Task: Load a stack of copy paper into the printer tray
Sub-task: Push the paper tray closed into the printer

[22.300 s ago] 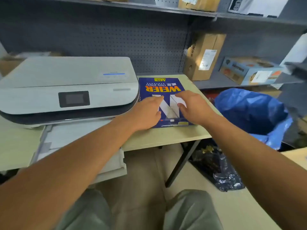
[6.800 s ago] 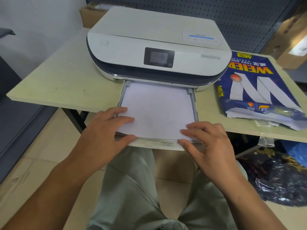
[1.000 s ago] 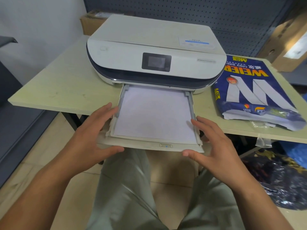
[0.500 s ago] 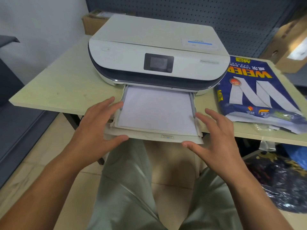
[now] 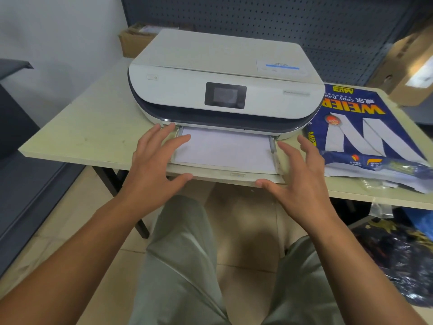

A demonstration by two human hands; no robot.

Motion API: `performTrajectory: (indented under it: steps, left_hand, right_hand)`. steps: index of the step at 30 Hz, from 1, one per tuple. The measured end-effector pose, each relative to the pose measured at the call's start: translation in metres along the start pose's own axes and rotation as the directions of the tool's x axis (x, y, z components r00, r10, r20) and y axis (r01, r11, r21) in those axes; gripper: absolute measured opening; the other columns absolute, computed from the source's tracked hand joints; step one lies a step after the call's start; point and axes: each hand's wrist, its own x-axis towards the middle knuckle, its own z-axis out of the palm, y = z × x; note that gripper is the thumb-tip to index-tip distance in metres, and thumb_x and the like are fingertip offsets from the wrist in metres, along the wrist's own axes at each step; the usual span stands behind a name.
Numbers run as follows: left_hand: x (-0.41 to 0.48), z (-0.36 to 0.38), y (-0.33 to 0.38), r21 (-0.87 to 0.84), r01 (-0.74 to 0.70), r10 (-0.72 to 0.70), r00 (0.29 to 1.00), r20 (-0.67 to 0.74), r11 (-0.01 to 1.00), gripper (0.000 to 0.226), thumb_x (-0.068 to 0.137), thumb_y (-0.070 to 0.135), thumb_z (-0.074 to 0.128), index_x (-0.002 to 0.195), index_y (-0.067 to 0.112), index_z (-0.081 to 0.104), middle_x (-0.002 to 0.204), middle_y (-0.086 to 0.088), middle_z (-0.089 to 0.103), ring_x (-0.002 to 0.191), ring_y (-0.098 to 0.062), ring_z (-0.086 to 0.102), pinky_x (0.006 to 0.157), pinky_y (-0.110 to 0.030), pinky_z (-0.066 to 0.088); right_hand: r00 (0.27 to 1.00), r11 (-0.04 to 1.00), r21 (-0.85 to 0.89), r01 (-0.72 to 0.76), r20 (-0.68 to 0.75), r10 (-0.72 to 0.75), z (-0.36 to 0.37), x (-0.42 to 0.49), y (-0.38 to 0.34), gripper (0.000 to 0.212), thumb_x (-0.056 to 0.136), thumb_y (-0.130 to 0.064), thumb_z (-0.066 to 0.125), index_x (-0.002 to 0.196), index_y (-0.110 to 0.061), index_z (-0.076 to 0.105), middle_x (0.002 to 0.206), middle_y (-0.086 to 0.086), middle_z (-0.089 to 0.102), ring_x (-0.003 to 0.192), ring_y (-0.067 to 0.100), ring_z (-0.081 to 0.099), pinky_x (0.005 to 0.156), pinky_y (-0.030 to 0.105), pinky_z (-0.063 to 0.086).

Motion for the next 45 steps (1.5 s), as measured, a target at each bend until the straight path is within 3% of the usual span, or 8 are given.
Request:
performTrajectory:
  steps: [7,12,16,21,29,35,45]
  left_hand:
    - [0.014,0.006,0.007,0.003,0.092,-0.092,0.995,-0.034,0.996,0.092,0.075,0.039,0.083,0.15,0.041,0.031,0.167,0.006,0.01,0.151,-0.02,0.01,0.118,-0.053,0.025]
    - [0.023,0.012,0.006,0.06,0.129,-0.124,0.989,-0.074,0.99,0.094,0.074,0.044,0.083,0.151,0.04,0.029,0.168,0.004,0.008,0.153,-0.02,0.004,0.116,-0.056,0.022]
    - [0.034,0.018,0.001,0.116,0.169,-0.156,0.981,-0.113,0.979,0.095,0.074,0.052,0.079,0.152,0.038,0.027,0.169,-0.002,0.004,0.154,-0.024,-0.003,0.117,-0.058,0.018]
    - [0.048,0.021,-0.003,0.23,0.1,-0.068,0.987,-0.142,0.968,0.096,0.075,0.054,0.078,0.153,0.033,0.027,0.169,-0.01,0.003,0.154,-0.032,-0.004,0.12,-0.061,0.008]
    - [0.068,0.019,-0.008,0.347,0.019,0.022,0.993,-0.113,0.938,0.092,0.076,0.057,0.075,0.152,0.031,0.03,0.168,-0.013,0.008,0.154,-0.034,-0.002,0.119,-0.062,0.006]
    - [0.082,0.017,-0.01,0.449,-0.05,0.093,0.993,-0.075,0.892,0.083,0.079,0.058,0.07,0.149,0.033,0.035,0.166,-0.009,0.018,0.154,-0.032,0.004,0.118,-0.065,0.008]
    - [0.095,0.019,-0.017,0.438,-0.125,0.172,0.983,-0.07,0.89,0.074,0.081,0.054,0.071,0.146,0.031,0.044,0.161,-0.013,0.028,0.15,-0.031,0.021,0.12,-0.062,0.008]
  right_hand:
    - [1.0,0.998,-0.056,0.009,-0.028,-0.011,0.002,0.017,-0.002,0.091,0.071,-0.055,0.081,0.149,-0.031,0.041,0.166,0.006,0.017,0.152,0.028,0.014,0.12,0.045,0.026]
    - [0.998,0.995,-0.089,0.034,-0.057,-0.039,0.009,0.029,0.001,0.093,0.071,-0.055,0.082,0.15,-0.027,0.041,0.167,0.007,0.015,0.153,0.029,0.015,0.12,0.047,0.027]
    - [0.994,0.987,-0.149,0.055,-0.084,-0.068,0.013,0.04,0.002,0.102,0.074,-0.055,0.08,0.156,-0.024,0.029,0.17,0.005,0.007,0.154,0.029,0.012,0.121,0.048,0.027]
    - [0.989,0.983,-0.169,0.075,-0.115,-0.095,0.015,0.054,0.002,0.108,0.072,-0.057,0.081,0.158,-0.025,0.024,0.169,0.01,0.008,0.154,0.032,0.012,0.122,0.051,0.025]
    - [0.989,0.965,-0.242,0.101,-0.085,-0.125,0.015,0.07,0.002,0.104,0.073,-0.061,0.078,0.156,-0.03,0.023,0.168,0.009,0.008,0.154,0.032,0.011,0.117,0.056,0.032]
    - [0.976,0.919,-0.366,0.144,-0.098,-0.192,0.018,0.08,0.003,0.096,0.076,-0.066,0.07,0.154,-0.03,0.027,0.167,0.012,0.014,0.155,0.034,0.009,0.122,0.056,0.019]
    - [0.949,0.91,-0.351,0.22,-0.141,-0.283,0.023,0.097,0.011,0.088,0.072,-0.06,0.078,0.147,-0.03,0.041,0.166,0.013,0.021,0.154,0.035,0.015,0.121,0.061,0.016]
